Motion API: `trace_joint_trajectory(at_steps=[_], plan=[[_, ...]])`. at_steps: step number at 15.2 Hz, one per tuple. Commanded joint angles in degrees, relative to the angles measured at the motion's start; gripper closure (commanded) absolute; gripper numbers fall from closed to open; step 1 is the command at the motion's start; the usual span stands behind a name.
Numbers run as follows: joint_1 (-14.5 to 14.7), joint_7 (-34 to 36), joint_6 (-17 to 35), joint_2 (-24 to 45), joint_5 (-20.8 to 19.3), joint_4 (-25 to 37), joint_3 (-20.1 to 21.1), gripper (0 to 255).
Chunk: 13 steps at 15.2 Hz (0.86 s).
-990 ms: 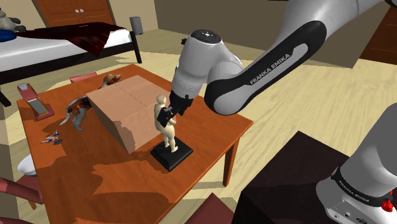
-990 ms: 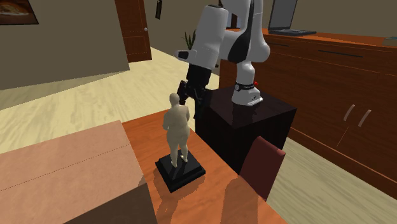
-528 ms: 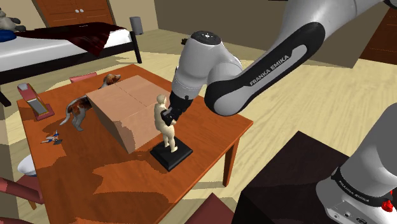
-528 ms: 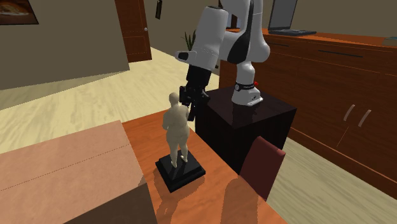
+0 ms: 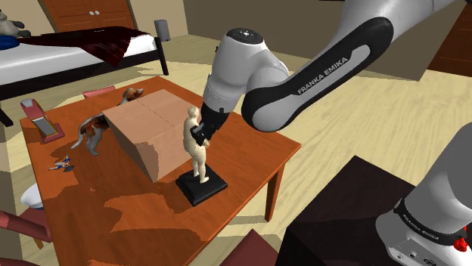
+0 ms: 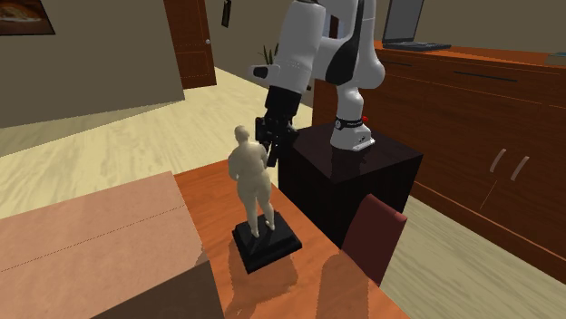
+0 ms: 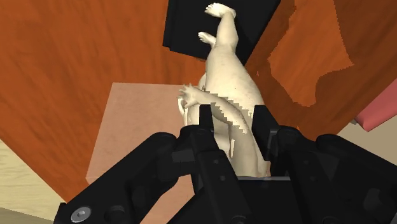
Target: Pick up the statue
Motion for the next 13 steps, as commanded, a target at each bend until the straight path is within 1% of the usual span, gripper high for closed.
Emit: trace_joint_trajectory(at_steps=[1,9,11,13], plan=[[-0.25,-1.08,-1.1,-1.06,1.42,0.32,0.4,255],[-0.77,-4.92,-6.57,-4.68,6.33,2.81,1.21,255],[-0.82,-5.69,-7.98,-5.47,7.3,3.57,1.29,255],[-0.81,-5.74,-8.09,-5.53,7.37,3.63,1.28,255]])
